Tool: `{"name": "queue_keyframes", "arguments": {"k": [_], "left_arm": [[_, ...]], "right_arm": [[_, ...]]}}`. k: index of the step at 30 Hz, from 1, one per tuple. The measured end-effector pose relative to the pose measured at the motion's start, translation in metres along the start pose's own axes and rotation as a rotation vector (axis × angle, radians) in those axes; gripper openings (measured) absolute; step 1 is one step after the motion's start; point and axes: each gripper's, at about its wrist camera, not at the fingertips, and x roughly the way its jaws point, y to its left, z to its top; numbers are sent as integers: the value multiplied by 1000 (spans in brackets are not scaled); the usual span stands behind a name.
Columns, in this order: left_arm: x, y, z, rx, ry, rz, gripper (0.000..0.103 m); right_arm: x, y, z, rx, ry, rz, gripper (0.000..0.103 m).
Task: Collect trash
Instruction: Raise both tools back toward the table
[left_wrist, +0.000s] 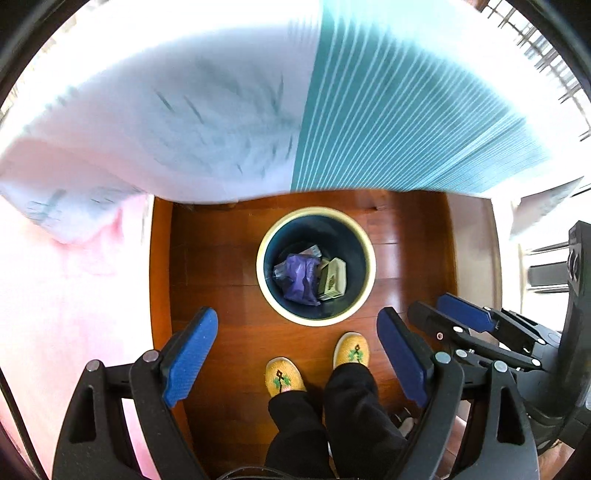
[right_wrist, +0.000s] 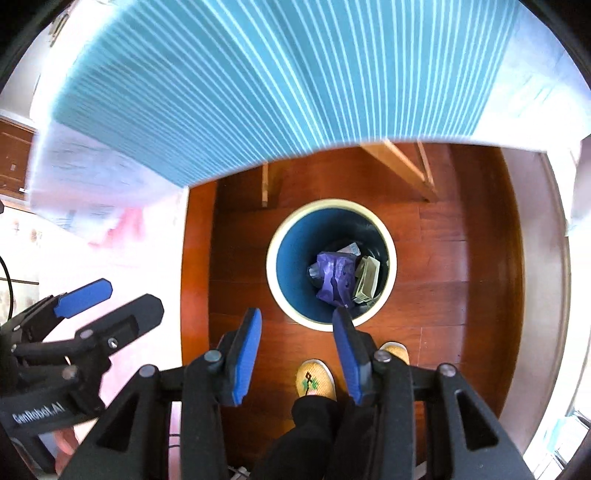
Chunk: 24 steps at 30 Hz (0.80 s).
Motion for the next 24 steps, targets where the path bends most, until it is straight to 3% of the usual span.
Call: {"name": "queue_keyframes", "arguments": {"k": [9, 18, 24], "left_arm": [[-115, 16, 10, -30, -93, -25, 87], [-211, 24, 36, -59, -254, -20, 87], [-268, 31, 57, -42, -359, -21, 87]], "right_arm": [[-99, 43, 4, -75, -48, -9, 41], [-199, 89, 33, -208, -207, -17, 41], [-239, 108, 62, -229, -324, -76, 41]]}}
